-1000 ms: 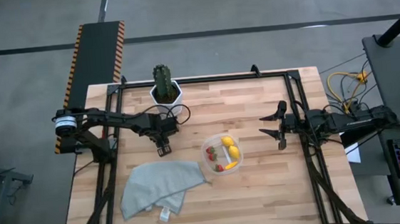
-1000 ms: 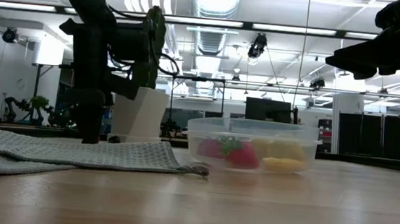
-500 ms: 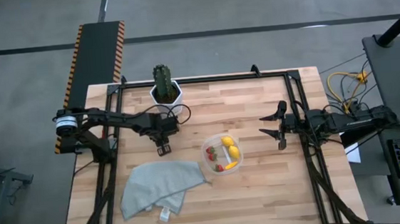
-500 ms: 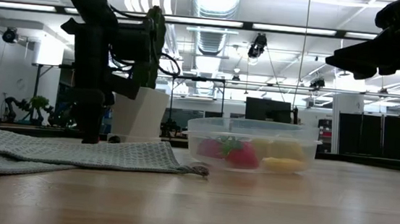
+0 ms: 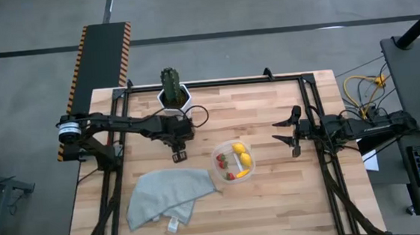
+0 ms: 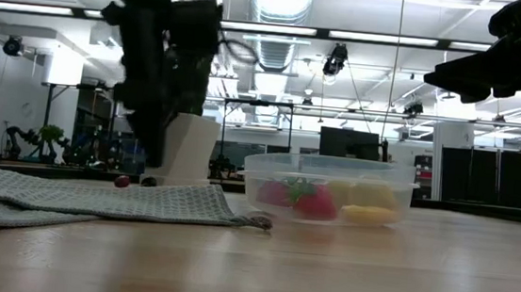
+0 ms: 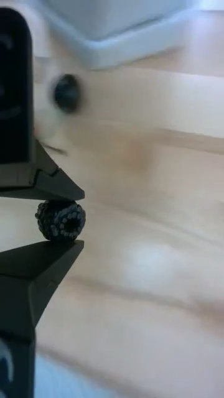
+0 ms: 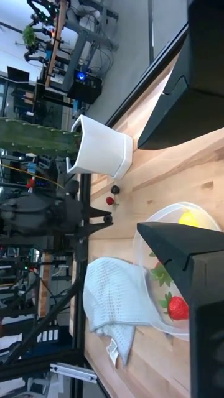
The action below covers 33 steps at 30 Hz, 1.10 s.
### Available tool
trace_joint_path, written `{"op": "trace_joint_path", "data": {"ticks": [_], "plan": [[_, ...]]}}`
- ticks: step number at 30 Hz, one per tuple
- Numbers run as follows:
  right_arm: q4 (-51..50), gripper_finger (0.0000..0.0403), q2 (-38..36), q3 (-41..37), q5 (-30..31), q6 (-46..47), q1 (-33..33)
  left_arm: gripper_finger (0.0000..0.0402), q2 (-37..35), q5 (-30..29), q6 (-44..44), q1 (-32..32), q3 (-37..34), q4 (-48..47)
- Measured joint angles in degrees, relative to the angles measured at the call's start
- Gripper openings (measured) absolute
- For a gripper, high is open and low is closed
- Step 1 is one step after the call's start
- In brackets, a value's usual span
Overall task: Pick and placing Produce into tupperware
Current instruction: Put the blackberry into the transparent container
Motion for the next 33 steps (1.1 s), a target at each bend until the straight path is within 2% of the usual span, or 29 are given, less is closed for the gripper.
{"op": "trace_joint_path", "data": {"ticks": [9,17,22,33], "plan": [[0.06,0.0194,-0.02,0.0,-0.01,-0.12,0.0,0.0069,-0.11,4.0,5.57,-4.18,10.46,3.86],[0.1,0.0194,-0.01,0.0,-0.02,-0.12,0.0,0.0069,0.87,7.63,10.24,-7.44,12.49,16.86],[0.1,0.0194,-0.02,0.0,-0.02,-0.12,0.02,0.0069,5.45,8.71,12.08,-7.77,12.88,22.39],[0.06,0.0194,-0.02,0.0,-0.04,-0.1,0.0,0.0069,18.45,8.93,17.26,-7.79,20.3,23.44]]}}
